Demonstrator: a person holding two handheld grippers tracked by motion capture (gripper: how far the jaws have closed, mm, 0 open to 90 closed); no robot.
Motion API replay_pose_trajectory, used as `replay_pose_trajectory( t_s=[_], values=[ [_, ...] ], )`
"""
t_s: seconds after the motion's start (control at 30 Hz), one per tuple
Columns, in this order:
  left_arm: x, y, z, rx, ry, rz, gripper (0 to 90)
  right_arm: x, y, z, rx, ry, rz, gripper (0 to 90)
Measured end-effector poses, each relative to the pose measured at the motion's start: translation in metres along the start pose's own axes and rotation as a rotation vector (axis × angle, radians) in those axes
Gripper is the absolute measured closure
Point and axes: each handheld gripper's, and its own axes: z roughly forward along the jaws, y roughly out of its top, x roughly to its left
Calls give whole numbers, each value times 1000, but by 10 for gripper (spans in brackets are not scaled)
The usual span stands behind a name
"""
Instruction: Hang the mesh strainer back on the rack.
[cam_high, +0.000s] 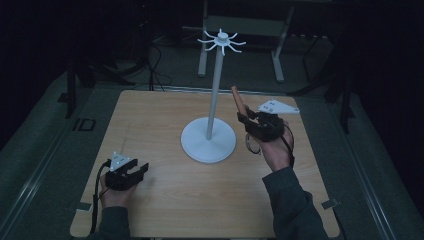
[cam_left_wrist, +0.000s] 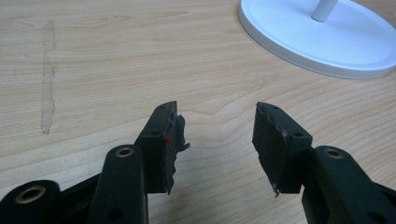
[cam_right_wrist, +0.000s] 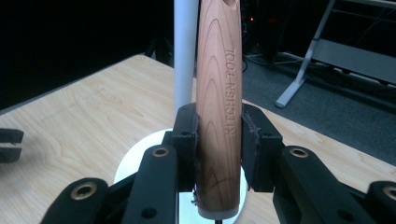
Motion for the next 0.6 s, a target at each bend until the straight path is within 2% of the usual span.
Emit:
replay_pose_trajectory(
  t_s=[0.6],
  values=[
    [0,0,0,2,0,2,507,0,12,-4,-39,-8,7,694]
  ],
)
